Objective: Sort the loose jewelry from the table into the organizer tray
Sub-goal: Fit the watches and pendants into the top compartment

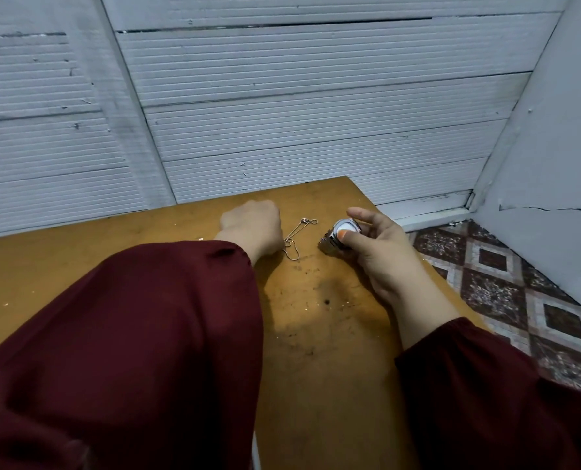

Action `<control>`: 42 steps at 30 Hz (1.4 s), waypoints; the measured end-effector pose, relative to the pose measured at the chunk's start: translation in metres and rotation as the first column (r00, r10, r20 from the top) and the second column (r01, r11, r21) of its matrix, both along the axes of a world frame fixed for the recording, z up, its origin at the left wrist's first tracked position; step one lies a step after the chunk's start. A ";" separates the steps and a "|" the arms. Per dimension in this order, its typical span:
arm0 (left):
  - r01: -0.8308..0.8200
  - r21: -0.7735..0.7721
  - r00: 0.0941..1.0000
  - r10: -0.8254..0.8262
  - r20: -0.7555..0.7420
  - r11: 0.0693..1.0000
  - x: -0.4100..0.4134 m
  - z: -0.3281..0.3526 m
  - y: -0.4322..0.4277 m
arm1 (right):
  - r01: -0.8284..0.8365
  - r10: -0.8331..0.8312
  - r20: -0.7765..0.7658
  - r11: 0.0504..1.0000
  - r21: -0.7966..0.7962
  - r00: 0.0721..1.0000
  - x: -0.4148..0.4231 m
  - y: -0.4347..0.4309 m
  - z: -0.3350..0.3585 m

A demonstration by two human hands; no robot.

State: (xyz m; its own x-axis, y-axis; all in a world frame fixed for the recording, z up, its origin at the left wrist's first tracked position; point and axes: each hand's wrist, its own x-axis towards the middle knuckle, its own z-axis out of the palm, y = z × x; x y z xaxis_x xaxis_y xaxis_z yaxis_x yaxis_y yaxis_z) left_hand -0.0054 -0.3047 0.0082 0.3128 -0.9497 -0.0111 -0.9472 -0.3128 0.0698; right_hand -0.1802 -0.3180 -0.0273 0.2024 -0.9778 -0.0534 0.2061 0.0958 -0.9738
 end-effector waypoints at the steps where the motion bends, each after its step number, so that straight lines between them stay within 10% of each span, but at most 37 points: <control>1: -0.004 0.001 1.000 0.004 -0.009 1.000 0.001 0.001 0.000 | 0.018 -0.018 -0.014 1.000 0.005 1.000 -0.001 0.000 0.000; 23: -0.043 -0.065 0.980 0.030 -0.198 0.997 0.009 0.005 0.002 | -0.075 0.074 0.042 0.997 0.027 0.996 -0.004 0.002 0.002; 30: -0.126 -0.182 0.752 -0.025 -0.658 0.975 0.009 0.036 0.019 | -0.053 0.049 0.089 0.998 0.044 0.995 -0.002 0.011 0.004; 42: -0.275 -0.354 0.497 -0.183 -0.848 0.894 0.009 0.093 0.082 | -0.032 0.019 0.158 0.996 0.079 0.987 0.014 0.056 0.034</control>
